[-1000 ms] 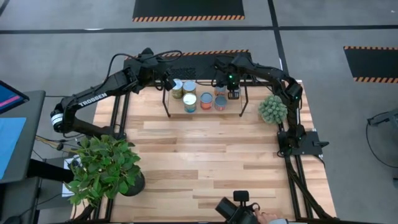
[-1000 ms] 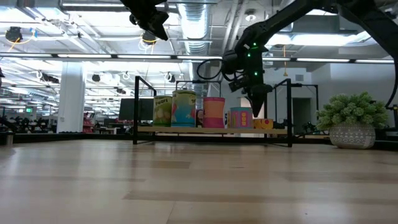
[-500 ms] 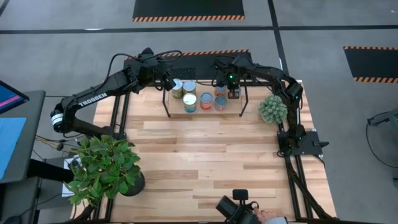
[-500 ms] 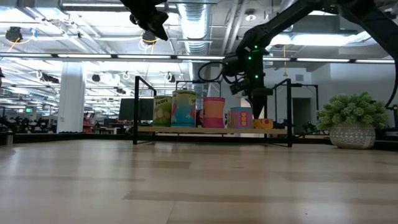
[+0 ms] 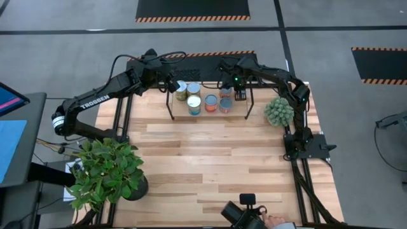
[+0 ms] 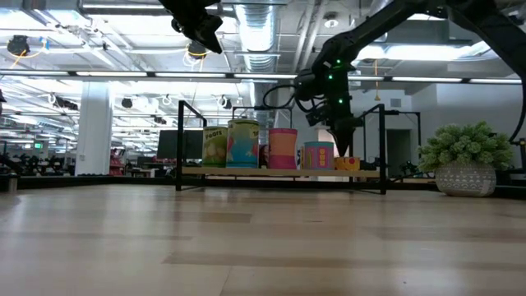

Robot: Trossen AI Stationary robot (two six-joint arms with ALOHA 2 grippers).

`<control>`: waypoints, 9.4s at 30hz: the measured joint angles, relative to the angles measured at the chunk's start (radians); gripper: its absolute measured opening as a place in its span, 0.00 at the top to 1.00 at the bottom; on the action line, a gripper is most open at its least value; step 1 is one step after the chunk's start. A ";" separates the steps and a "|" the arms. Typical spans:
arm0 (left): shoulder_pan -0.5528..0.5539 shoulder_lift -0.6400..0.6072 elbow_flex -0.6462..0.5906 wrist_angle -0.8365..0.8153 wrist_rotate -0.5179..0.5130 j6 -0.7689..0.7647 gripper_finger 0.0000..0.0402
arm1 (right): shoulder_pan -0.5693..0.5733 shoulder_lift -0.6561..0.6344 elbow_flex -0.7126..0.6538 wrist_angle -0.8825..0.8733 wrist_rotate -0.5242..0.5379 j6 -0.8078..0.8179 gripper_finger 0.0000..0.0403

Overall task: Pick and place cans onto a shelf
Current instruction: Adjust the canned oranges on the shelf, then return to Home Position

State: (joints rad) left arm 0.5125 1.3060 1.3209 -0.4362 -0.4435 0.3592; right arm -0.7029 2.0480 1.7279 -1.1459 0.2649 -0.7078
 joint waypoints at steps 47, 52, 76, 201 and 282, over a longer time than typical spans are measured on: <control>0.000 0.000 0.000 0.000 -0.016 0.032 0.77 | 0.056 -0.040 0.455 -0.214 -0.034 0.214 0.96; 0.000 0.000 0.000 0.000 -0.016 0.075 0.77 | 0.111 -0.041 0.618 -0.220 -0.035 0.498 0.94; 0.146 -0.242 -0.001 -0.391 0.291 -0.119 0.77 | 0.173 -0.086 0.600 -0.430 -0.308 0.508 0.92; -0.600 -1.304 -1.130 -0.323 0.106 -0.700 0.77 | 0.705 -2.034 -1.720 1.211 -0.055 1.022 0.92; -0.600 -1.301 -1.130 -0.360 0.332 -0.608 0.77 | 0.710 -2.034 -1.724 1.205 -0.055 1.022 0.92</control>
State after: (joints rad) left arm -0.0872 0.0048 0.1905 -0.7959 -0.1120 -0.2489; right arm 0.0071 0.0139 0.0044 0.0596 0.2096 0.3146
